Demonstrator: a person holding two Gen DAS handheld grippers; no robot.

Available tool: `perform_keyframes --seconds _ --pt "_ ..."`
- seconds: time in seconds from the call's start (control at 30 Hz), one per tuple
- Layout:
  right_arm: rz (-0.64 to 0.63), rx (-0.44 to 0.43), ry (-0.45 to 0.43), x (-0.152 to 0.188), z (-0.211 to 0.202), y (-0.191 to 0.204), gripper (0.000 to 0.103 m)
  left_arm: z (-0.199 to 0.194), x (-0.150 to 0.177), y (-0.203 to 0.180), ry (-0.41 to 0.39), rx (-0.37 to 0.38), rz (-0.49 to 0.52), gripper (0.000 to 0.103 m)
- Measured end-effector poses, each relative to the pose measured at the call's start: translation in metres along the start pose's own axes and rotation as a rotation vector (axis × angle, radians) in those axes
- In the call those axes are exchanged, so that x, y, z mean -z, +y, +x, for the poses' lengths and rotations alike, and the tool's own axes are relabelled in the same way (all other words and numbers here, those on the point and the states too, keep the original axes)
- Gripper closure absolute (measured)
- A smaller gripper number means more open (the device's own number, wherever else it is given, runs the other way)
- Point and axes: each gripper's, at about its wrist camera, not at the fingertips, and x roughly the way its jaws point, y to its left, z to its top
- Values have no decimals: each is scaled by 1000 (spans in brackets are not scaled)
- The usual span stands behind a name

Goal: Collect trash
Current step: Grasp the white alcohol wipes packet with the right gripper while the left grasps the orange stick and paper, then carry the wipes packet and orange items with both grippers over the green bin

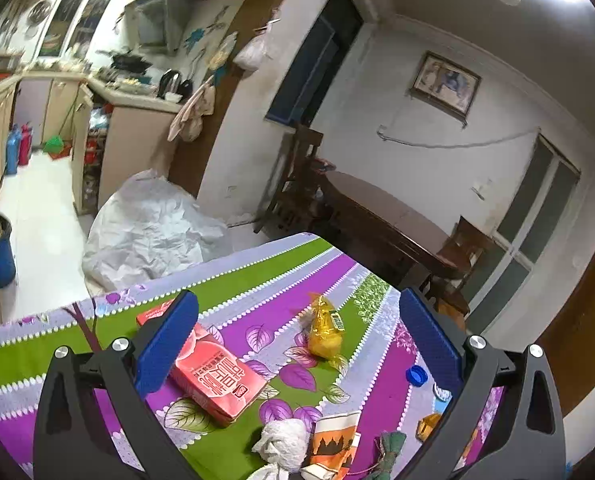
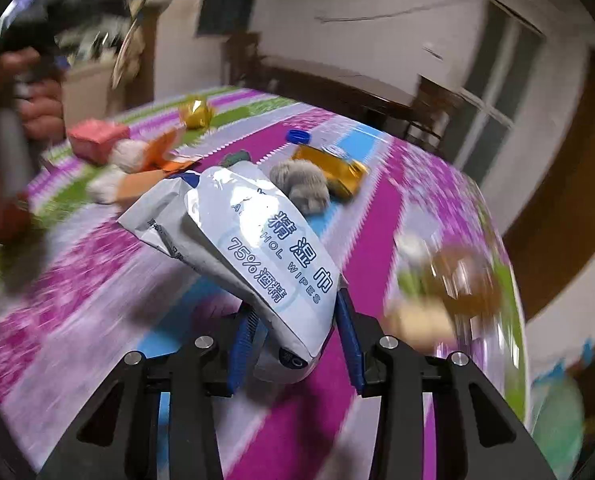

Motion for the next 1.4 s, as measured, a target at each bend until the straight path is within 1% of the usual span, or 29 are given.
perform_keyframes --seconds 0.03,0.07,0.17,0.2,0.23,0.3,0.33,0.37,0.4,0.47,0.53,0.6,0.63,0.67,0.7,0.77,0.8,0.83,0.87,0.93,1.0,1.07,1.17,1.27,1.37,1.4 --pt "59 -5 -8 16 -16 -6 62 0 0 -4 13 2 27 6" --pt "88 -2 -12 27 -25 -8 62 0 3 -8 51 24 71 6" --pt "210 4 -32 61 -54 -22 62 0 21 -17 194 113 193 6" --pt "247 1 -38 71 -61 -26 62 1 33 -21 258 152 251 14" --pt "267 2 -43 78 -65 -29 62 5 44 -26 320 168 310 20" --pt "304 0 -51 92 -71 -32 62 14 60 -34 394 173 388 41" --pt "326 -16 -56 97 -73 -35 62 21 67 -37 428 167 417 47" --pt "340 -27 -60 101 -74 -37 62 26 71 -40 451 174 432 54" --pt "347 -38 -62 103 -74 -38 61 32 76 -43 480 186 441 60" --pt "351 -47 -67 103 -74 -38 61 45 86 -51 529 201 476 67" --pt "351 -63 -72 108 -77 -37 61 57 94 -56 556 199 512 70" --pt "350 -63 -73 110 -78 -37 61 80 106 -59 633 201 529 74" --pt "354 -65 -72 111 -78 -39 61 90 110 -59 653 184 533 74" --pt "364 -68 -73 112 -78 -41 61 94 112 -59 652 160 543 77" --pt "373 -69 -73 109 -76 -40 61 97 115 -58 660 157 554 84" --pt "404 -76 -73 113 -76 -46 61 98 115 -57 670 197 547 89" --pt "417 -77 -73 113 -75 -49 61 98 113 -55 675 219 537 95" --pt "428 -77 -75 112 -74 -50 61 99 112 -53 676 228 522 96" --pt "436 -76 -77 112 -74 -52 61 97 107 -49 670 246 482 96" --pt "450 -75 -86 111 -74 -55 61 89 95 -43 638 267 437 96" --pt "460 -78 -95 109 -74 -55 61 75 82 -42 581 271 416 96" --pt "463 -76 -105 106 -75 -56 61 61 70 -43 542 293 398 96" --pt "479 -74 -122 101 -77 -61 61 34 57 -49 455 290 412 96" --pt "513 -61 -130 93 -78 -70 61 3 45 -55 387 347 389 96" --pt "533 -20 -154 89 -88 -78 61 -25 45 -69 342 425 410 96" --pt "544 -5 -159 88 -91 -81 61 -34 48 -75 340 457 422 96"
